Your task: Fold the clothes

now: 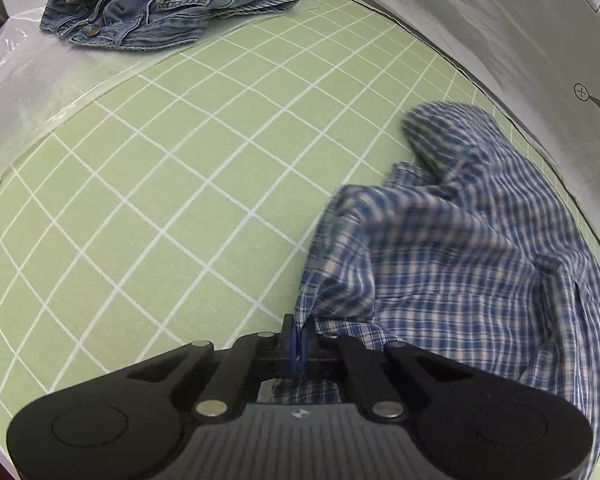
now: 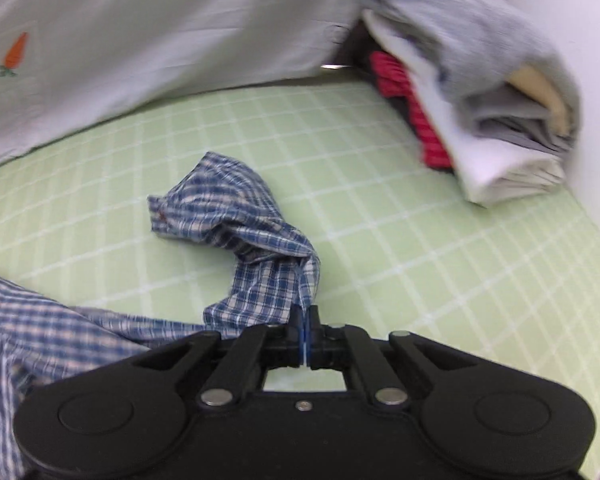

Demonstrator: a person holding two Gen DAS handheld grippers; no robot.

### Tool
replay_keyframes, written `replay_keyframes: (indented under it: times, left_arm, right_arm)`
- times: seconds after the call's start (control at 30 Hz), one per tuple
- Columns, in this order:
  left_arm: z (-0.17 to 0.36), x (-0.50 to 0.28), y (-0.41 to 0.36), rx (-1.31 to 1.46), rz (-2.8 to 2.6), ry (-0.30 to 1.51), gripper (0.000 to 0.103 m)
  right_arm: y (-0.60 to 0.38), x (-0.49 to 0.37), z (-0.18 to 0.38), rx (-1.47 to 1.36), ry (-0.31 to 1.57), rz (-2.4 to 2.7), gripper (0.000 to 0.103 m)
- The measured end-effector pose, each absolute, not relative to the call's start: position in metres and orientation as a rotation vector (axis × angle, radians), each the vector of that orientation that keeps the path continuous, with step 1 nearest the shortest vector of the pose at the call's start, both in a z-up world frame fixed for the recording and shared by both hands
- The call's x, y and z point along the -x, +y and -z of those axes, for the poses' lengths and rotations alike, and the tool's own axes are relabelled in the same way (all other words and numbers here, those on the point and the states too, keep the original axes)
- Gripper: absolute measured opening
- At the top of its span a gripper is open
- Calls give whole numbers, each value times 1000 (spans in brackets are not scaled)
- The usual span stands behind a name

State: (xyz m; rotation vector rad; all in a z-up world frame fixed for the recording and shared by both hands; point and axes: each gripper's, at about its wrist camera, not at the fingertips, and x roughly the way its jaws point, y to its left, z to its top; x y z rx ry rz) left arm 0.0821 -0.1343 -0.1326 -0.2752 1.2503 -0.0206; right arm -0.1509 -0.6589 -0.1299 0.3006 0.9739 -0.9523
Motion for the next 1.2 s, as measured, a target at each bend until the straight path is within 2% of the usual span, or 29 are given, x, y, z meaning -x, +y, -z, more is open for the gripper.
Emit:
replay_keyframes:
  times: [0.13,0.17,0.23,0.27,0.3,0.4,0.47,0.5,0.57,0.6,0.67,0.73,0.77,0.8,0.83,0.87,0.9,0.93,0.97,1.0,1.2]
  left_arm:
    - [133,-79,-140,269,51,1255,1]
    - [133,-79,-143,257,60,1255,1]
    - [131,-78,-149,233,87,1252,2]
    - [128,-77,-152,225,97,1243,4]
    - [124,-77,-155,219,105,1233,11]
    - [119,-77,-160,200,125,1226,34]
    - [119,-78,-163,199,139,1233,39]
    - [121,-77,-164,205,149,1241,46]
    - [124,-76,-165,215,170,1256,57]
    - [127,-75,-166,220,174,1263,59]
    - [133,-73,-166,234,180,1276,59]
    - [140,-71,-165,261,190,1288,52]
    - [143,-70,-164,281,196,1295,33]
    - [146,-70,-163,302,202,1302,10]
    - [148,-69,-162,313,202,1305,7]
    - [147,-67,-161,318,203,1299,6]
    - [146,-66,-160,321,204,1291,3]
    - [141,-64,-157,313,200,1276,3]
    - [135,-62,-155,300,194,1257,2]
    - [129,-60,-152,288,188,1239,2]
    - [71,-56,-126,205,142,1082,1]
  right_arm:
    - [-665,189,132,-307,1021,1046,2]
    - [-662,191,130,-311,1012,1048,6]
    - [-652,189,125,-303,978,1042,25]
    - [-645,184,121,-299,949,1029,40]
    - [-637,178,116,-296,913,1011,47]
    - [-618,149,105,-339,820,902,59]
    - [-603,129,102,-378,780,786,67]
    - [-597,118,103,-395,778,724,70]
    - [-581,99,110,-399,807,626,72]
    - [-572,90,115,-397,824,581,74]
    - [-559,78,124,-352,867,546,78]
    - [-550,72,134,-313,910,538,79]
    - [-548,72,138,-308,924,531,79]
    - [-547,74,141,-311,934,521,79]
    - [-546,76,144,-313,943,510,78]
    - [-545,79,145,-310,949,501,70]
    - [-544,84,146,-304,954,491,44]
    - [-544,88,146,-297,958,481,28]
    - [-543,93,146,-291,962,472,15]
    - [-542,98,143,-284,952,464,6]
    - [-549,120,89,-215,845,528,4]
